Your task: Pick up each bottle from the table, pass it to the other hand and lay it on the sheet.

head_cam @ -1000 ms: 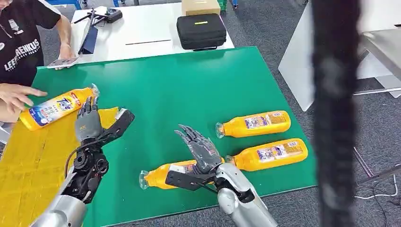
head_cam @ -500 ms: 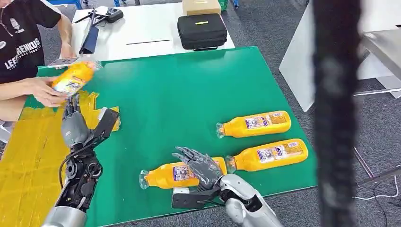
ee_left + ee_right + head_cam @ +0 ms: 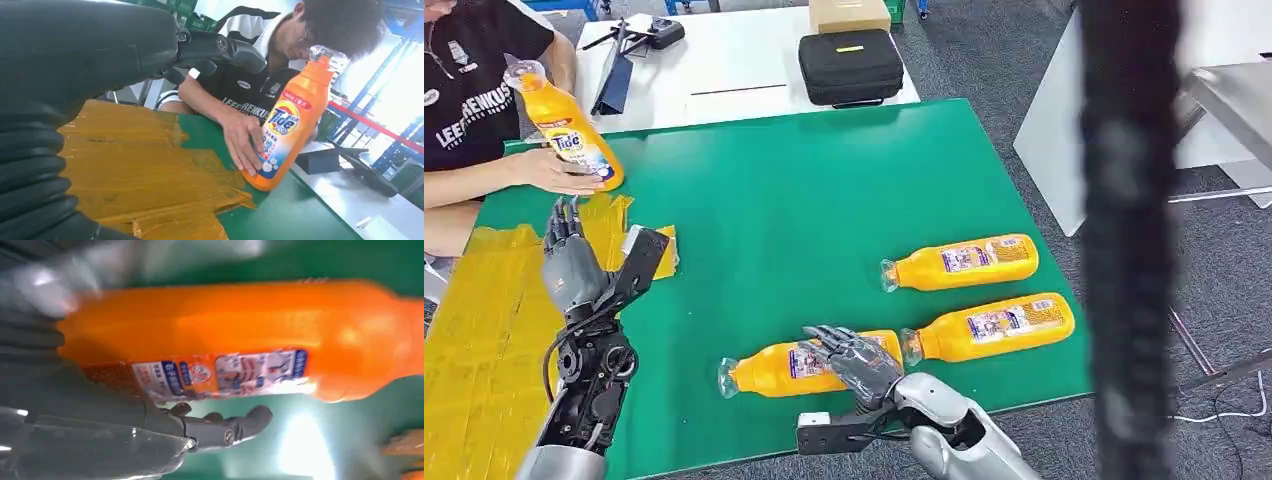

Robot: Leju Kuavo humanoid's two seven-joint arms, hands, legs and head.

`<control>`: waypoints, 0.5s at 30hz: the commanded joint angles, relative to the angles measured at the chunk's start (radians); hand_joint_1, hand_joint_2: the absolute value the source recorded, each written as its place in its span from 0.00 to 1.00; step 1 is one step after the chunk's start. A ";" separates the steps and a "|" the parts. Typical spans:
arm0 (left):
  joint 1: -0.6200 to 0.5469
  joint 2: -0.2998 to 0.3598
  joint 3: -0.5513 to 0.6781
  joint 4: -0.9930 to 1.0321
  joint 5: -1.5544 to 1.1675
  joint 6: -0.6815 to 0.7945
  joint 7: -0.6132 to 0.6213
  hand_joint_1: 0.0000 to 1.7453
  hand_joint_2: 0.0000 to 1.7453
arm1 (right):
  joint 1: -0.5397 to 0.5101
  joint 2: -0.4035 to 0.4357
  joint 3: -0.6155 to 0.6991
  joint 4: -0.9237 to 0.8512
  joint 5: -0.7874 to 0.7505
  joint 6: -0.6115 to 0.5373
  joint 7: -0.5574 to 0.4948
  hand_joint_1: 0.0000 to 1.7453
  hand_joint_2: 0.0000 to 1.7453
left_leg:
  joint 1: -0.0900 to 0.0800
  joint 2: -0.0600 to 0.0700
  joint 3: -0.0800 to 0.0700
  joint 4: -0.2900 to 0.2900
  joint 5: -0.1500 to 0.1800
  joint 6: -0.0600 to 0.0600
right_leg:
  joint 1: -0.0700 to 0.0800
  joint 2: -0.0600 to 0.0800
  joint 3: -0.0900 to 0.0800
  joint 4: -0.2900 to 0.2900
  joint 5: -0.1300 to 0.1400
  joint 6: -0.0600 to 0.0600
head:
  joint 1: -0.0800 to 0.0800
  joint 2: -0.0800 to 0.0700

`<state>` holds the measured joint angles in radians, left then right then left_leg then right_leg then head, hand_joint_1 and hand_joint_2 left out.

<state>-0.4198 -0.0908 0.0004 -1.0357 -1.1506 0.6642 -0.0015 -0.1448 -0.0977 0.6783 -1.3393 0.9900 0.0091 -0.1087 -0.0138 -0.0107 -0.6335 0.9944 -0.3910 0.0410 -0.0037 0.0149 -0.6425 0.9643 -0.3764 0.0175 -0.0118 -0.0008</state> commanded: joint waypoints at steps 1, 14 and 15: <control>-0.006 -0.014 -0.029 0.014 -0.022 0.014 0.025 0.00 1.00 | -0.023 0.013 0.012 0.212 0.088 -0.040 0.111 0.00 1.00 | 0.001 -0.001 0.009 -0.001 -0.003 -0.003 | 0.001 -0.003 0.009 -0.001 -0.004 0.000 | 0.000 0.000; -0.011 -0.035 -0.041 0.035 -0.028 0.008 0.024 0.00 1.00 | 0.008 0.065 -0.048 0.252 0.253 -0.066 0.246 0.00 1.00 | 0.001 -0.004 0.017 0.000 -0.003 -0.004 | 0.001 -0.005 0.019 -0.001 -0.004 0.000 | 0.000 0.000; -0.012 -0.036 -0.042 0.036 -0.027 0.007 0.023 0.00 1.00 | 0.008 0.068 -0.052 0.257 0.257 -0.060 0.245 0.00 1.00 | 0.001 -0.005 0.017 -0.001 -0.002 -0.003 | 0.001 -0.005 0.018 -0.002 -0.004 0.000 | 0.000 0.000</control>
<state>-0.4042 -0.1110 -0.0164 -1.0487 -1.1761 0.6802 0.0206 -0.1754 -0.0553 0.6698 -1.1948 1.2108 -0.0835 0.1160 -0.0147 -0.0121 -0.6204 0.9942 -0.3918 0.0414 -0.0039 0.0151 -0.6294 0.9635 -0.3776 0.0174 -0.0118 -0.0008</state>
